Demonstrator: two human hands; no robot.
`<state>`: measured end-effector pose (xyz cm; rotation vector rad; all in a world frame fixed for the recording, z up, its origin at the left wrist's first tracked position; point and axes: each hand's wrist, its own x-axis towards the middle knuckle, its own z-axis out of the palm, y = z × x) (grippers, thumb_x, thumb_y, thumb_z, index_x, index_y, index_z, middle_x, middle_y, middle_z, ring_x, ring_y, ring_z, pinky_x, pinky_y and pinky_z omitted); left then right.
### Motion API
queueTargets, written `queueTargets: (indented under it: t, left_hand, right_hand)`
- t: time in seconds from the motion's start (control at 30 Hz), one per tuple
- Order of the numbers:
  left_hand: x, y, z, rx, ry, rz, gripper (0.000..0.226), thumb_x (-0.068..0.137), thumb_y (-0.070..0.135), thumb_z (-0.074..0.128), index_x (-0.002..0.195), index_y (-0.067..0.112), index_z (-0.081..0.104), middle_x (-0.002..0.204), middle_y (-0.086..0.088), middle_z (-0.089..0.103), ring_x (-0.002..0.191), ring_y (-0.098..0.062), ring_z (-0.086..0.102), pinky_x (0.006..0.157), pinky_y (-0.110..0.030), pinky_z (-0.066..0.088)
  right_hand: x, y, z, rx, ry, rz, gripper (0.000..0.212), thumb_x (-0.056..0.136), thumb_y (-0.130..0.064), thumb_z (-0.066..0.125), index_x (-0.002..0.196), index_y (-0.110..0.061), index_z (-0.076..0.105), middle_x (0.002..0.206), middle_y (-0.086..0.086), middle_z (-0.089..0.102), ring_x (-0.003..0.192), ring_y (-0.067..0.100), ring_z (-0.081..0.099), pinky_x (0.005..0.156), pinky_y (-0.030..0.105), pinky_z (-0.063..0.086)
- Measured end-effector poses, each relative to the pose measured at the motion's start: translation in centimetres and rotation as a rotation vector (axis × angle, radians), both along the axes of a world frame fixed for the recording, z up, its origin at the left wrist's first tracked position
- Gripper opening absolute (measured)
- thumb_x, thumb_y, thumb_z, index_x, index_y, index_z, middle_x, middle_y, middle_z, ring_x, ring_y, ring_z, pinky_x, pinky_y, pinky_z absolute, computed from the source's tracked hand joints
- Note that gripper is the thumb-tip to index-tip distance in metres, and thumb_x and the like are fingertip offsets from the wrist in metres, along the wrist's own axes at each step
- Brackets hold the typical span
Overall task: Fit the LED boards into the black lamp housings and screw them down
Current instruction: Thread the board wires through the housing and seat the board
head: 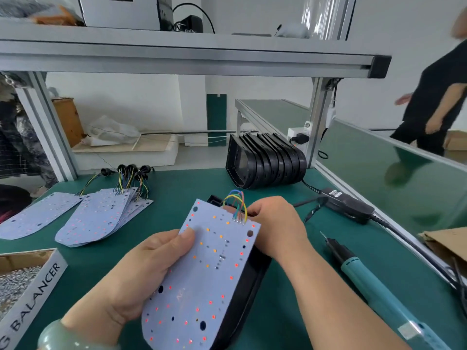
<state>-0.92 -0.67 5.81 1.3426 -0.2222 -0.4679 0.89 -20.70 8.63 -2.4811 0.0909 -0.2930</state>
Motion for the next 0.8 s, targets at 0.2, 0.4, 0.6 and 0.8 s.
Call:
queueTargets:
  t: [0.2,0.4,0.6,0.8]
  left_hand:
    - [-0.3,0.5,0.4,0.015,-0.071,0.038,0.05,0.069,0.044,0.072,0.099,0.004,0.073,0.104,-0.026,0.07,0.084,-0.038,0.071,0.069,-0.041,0.059]
    - [-0.9,0.3,0.8,0.025,-0.135,-0.004,0.05,0.067,0.046,0.067,0.093,0.004,0.074,0.095,-0.027,0.071,0.073,-0.034,0.071,0.058,-0.034,0.057]
    - [-1.2,0.6,1.3,-0.004,-0.212,0.064,0.048,0.066,0.045,0.068,0.087,0.002,0.074,0.086,-0.027,0.071,0.065,-0.031,0.07,0.053,-0.03,0.055]
    - [-1.1,0.7,1.4,-0.037,-0.232,0.15,0.03,0.082,0.031,0.061,0.079,0.004,0.074,0.075,-0.021,0.072,0.055,-0.026,0.068,0.048,-0.026,0.052]
  right_hand:
    - [0.4,-0.4,2.2,-0.029,0.179,0.287,0.04,0.08,-0.025,0.061,0.046,-0.016,0.042,0.047,-0.006,0.029,0.052,0.013,0.021,0.042,0.025,0.021]
    - [0.7,0.1,3.7,-0.238,0.262,0.427,0.036,0.08,-0.004,0.048,0.058,-0.017,0.023,0.064,0.008,0.019,0.063,0.019,0.017,0.051,0.03,0.015]
    - [1.2,0.8,3.7,-0.288,0.147,0.526,0.039,0.083,-0.006,0.05,0.056,-0.017,0.024,0.061,0.004,0.027,0.064,0.02,0.025,0.058,0.035,0.025]
    - [1.2,0.6,4.8,0.044,0.277,0.533,0.029,0.085,-0.02,0.061,0.064,-0.005,0.05,0.07,0.006,0.044,0.067,0.019,0.035,0.064,0.032,0.033]
